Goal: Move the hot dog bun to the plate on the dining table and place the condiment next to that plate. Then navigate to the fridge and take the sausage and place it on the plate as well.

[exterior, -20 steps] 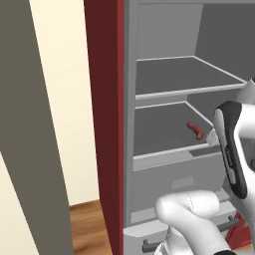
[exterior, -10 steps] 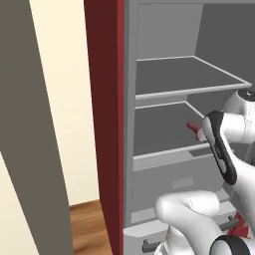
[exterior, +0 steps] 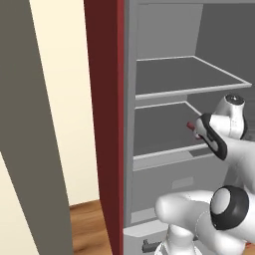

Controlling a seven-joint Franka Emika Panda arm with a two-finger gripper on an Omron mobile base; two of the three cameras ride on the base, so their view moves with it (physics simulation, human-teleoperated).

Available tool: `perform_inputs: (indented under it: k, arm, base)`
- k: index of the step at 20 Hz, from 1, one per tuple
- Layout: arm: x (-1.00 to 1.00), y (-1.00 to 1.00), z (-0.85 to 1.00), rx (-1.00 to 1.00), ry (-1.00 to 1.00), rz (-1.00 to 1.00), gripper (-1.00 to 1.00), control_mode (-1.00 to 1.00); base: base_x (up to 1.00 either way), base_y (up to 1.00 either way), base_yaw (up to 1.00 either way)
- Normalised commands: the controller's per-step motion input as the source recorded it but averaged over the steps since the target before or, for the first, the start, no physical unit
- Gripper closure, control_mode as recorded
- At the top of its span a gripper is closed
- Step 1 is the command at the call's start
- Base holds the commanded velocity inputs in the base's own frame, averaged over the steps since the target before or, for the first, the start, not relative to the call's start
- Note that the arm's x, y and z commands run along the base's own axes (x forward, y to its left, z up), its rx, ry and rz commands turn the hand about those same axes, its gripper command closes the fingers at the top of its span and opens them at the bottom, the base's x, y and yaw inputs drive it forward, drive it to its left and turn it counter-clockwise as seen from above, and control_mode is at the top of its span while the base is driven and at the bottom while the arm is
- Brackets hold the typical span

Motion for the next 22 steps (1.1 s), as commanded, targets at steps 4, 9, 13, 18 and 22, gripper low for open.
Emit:
perform_inputs:
  k: [4,9,13,18,22]
  arm:
    - [0.62,0.0,-0.43,0.0,0.0,-0.01,-1.0,-1.0]
    - [0.82,-0.09,-0.22,0.0,0.0,-0.01,-1.0,-1.0]
    - [0.7,-0.39,-0.25,0.0,0.09,-0.05,-1.0,-1.0]
    - [0.56,-0.39,-0.31,0.01,0.08,-0.04,-1.0,-1.0]
    - [0.44,-0.19,-0.41,0.03,0.03,-0.01,-1.0,-1.0]
  base:
    - [0.0,0.0,0.0]
    - [0.0,0.0,0.0]
    - [0.0,0.0,0.0]
    - [0.0,0.0,0.0]
    - [0.0,0.0,0.0]
